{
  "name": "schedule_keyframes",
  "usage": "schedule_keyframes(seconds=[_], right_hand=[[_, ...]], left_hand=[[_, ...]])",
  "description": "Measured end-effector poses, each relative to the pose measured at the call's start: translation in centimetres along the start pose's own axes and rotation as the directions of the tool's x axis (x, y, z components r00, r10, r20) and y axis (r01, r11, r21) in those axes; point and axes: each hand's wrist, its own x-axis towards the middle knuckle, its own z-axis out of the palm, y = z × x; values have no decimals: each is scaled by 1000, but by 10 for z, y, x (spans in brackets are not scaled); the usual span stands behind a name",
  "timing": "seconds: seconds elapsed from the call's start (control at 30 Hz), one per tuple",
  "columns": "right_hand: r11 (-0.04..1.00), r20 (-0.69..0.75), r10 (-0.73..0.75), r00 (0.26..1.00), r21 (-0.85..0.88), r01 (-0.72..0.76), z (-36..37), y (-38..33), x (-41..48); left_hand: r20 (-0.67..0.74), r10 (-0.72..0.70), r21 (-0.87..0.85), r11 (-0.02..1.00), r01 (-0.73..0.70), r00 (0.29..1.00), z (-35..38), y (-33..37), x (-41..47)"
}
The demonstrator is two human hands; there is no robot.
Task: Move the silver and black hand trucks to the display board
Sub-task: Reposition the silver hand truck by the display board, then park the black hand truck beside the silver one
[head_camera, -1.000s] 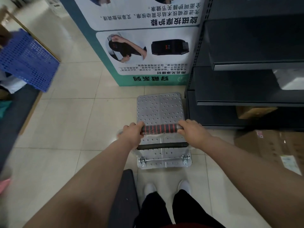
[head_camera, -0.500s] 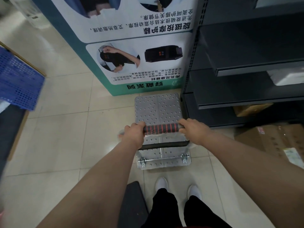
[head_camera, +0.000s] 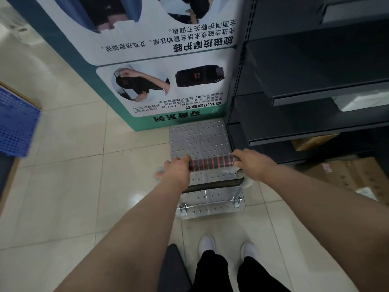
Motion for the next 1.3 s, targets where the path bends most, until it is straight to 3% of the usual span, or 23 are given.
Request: schedule_keyframes(seconds=[0.2, 0.63, 0.9, 1.13, 1.3], right_hand=[[997, 4, 40, 999, -60, -40, -11, 3, 14], [998, -145, 54, 988, -6, -55, -12, 3, 27], [992, -123, 80, 989, -90, -91, -4, -5, 17], [984, -184, -55, 981, -175, 22, -6, -22, 9], [963, -147, -197, 969, -212, 163, -7, -34, 4]], left_hand=[[-53, -26, -17, 1000, 25, 998, -5, 10, 13], [-83, -34, -55, 998, 30, 996, -15, 12, 38], [-52, 4, -108, 994, -9, 999, -17, 8, 35], [-155, 87, -102, 989, -104, 984, -26, 4, 20], [-222, 32, -98, 994, -55, 975, -26, 6, -9]])
